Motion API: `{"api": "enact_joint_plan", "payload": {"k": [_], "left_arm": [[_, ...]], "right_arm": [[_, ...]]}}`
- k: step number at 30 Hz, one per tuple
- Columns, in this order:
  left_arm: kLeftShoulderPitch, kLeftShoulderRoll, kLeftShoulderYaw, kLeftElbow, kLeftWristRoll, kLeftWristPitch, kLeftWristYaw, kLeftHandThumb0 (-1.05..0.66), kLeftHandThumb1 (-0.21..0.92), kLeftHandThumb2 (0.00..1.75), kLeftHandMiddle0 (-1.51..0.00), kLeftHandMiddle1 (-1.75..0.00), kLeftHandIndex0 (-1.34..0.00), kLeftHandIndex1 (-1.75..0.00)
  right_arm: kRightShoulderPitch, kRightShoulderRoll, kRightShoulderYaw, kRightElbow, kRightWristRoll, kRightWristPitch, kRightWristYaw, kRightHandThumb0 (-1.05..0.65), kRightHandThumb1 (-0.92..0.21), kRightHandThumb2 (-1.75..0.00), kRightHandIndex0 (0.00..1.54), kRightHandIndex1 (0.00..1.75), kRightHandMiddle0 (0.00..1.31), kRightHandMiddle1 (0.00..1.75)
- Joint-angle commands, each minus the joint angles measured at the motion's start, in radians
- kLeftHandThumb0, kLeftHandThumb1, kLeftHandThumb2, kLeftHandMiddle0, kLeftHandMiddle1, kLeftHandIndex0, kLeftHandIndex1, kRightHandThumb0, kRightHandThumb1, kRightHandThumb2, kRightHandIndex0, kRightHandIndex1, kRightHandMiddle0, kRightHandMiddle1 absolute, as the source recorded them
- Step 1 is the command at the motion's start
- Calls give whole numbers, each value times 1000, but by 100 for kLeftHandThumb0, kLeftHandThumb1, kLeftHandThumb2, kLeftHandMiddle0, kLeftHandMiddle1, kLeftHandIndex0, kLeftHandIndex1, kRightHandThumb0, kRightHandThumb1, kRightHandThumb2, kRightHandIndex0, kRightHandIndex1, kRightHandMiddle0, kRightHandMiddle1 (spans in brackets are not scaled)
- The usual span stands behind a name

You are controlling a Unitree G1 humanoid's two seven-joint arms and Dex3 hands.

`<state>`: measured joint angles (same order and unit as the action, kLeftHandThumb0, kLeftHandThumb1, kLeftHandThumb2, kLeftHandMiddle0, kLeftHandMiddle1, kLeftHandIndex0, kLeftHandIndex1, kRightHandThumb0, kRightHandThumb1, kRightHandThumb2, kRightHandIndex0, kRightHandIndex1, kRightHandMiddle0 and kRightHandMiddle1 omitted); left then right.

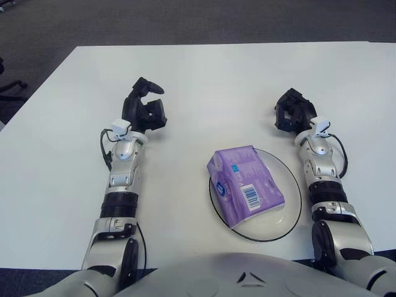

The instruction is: Put the tissue paper into the plate.

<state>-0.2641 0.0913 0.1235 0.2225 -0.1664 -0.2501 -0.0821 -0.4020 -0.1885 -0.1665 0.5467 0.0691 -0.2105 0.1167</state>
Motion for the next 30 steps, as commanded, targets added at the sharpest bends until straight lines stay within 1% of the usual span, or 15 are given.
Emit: {"api": "enact_joint_plan", "payload": {"k": [1, 8, 18, 30], "left_arm": [[158, -93, -19, 118, -21, -16, -15, -45, 39, 122, -124, -175, -55, -175], [164, -98, -15, 136, -40, -20, -26, -46, 39, 123, -125, -175, -56, -175], [170, -112, -3, 135, -68, 0, -21, -46, 38, 124, -128, -175, -56, -175], [176, -115, -3, 118, -75, 52, -4, -48, 33, 130, -134, -175, -61, -175]], "right_arm": [[125, 37, 0, 75, 14, 12, 5, -43, -47, -113, 127, 175, 49, 175], [124, 35, 0, 79, 14, 6, 9, -43, -47, -112, 127, 175, 49, 175], [125, 33, 0, 77, 11, 4, 8, -43, -48, -112, 127, 175, 49, 175], [124, 37, -4, 81, 16, 1, 5, -43, -47, -112, 128, 175, 49, 175]]}}
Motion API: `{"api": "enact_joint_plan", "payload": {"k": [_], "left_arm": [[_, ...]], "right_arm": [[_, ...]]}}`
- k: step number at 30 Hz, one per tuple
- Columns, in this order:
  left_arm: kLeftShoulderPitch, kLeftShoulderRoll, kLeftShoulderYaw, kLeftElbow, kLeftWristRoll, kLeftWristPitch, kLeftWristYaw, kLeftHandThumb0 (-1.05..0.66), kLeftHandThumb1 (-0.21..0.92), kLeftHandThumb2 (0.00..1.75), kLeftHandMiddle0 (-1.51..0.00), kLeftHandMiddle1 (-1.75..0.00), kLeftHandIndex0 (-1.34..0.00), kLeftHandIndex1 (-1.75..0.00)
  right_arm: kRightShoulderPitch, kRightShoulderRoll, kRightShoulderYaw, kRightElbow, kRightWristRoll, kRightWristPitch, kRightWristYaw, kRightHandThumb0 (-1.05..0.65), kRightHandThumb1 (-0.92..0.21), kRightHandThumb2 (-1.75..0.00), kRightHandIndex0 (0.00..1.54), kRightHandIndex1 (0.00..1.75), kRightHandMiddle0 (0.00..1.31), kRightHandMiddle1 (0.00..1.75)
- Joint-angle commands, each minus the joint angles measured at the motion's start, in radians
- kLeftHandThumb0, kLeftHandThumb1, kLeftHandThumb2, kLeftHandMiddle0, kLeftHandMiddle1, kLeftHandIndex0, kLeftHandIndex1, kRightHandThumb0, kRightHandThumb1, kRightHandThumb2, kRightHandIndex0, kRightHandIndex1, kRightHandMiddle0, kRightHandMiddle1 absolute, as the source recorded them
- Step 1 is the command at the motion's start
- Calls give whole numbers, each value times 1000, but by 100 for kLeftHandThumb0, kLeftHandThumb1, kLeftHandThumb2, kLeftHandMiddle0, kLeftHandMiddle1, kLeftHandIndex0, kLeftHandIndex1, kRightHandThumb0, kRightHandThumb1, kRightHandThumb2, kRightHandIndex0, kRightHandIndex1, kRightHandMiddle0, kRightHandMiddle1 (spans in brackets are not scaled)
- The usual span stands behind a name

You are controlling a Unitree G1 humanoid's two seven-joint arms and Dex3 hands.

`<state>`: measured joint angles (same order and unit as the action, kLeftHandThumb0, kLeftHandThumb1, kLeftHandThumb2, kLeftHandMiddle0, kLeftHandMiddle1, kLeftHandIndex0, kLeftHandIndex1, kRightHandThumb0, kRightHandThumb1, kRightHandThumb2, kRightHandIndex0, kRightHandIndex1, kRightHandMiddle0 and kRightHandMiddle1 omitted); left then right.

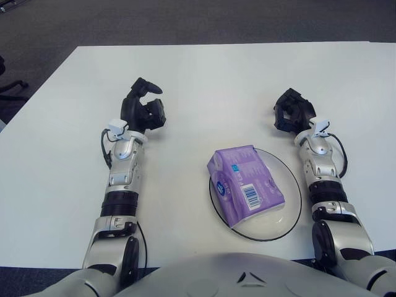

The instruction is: Put the tissue paper into the plate.

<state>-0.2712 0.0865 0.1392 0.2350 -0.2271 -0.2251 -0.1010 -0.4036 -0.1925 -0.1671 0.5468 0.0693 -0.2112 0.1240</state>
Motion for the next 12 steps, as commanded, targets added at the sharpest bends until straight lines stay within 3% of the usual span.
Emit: {"api": "enact_joint_plan", "payload": {"k": [1, 12], "left_arm": [[183, -111, -19, 103, -13, 34, 19, -48, 33, 131, -135, -175, -61, -175], [189, -106, -25, 85, 2, 81, 38, -48, 33, 130, -133, -175, -60, -175]], "right_arm": [[126, 41, -4, 81, 15, 0, -4, -43, -47, -113, 128, 175, 49, 175], [131, 45, 5, 80, -6, -11, -38, -44, -44, -117, 126, 175, 52, 175]]}}
